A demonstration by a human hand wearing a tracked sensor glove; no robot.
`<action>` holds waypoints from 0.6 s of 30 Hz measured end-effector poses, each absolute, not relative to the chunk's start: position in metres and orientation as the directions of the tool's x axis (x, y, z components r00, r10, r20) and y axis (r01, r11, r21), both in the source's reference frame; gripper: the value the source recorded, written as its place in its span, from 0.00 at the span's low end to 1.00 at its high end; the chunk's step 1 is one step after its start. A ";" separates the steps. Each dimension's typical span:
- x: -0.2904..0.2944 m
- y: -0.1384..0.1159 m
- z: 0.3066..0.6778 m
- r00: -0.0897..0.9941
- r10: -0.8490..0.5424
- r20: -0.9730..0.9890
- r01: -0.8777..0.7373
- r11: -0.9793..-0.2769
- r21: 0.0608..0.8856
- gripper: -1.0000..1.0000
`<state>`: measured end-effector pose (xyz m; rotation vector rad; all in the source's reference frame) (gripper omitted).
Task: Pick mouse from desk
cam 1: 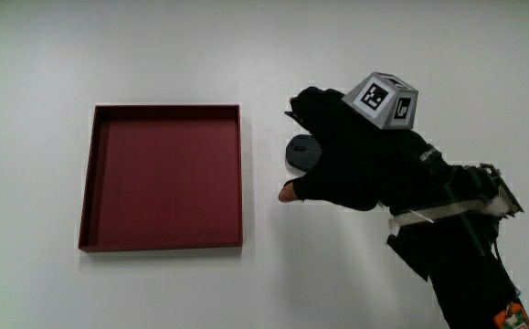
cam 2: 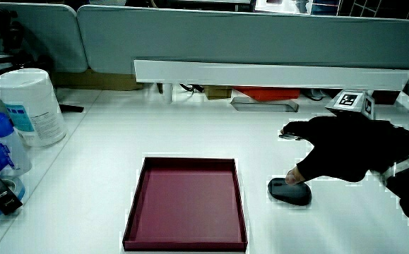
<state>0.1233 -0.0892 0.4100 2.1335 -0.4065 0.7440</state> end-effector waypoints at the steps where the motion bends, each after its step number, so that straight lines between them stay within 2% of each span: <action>1: 0.125 -0.090 0.415 0.780 -0.024 0.625 -0.510 -0.603 0.614 0.50; 9: 0.137 -0.098 0.454 0.824 0.064 0.562 -0.425 -0.586 0.690 0.50; 18: 0.142 -0.099 0.485 0.851 0.101 0.515 -0.372 -0.576 0.728 0.50</action>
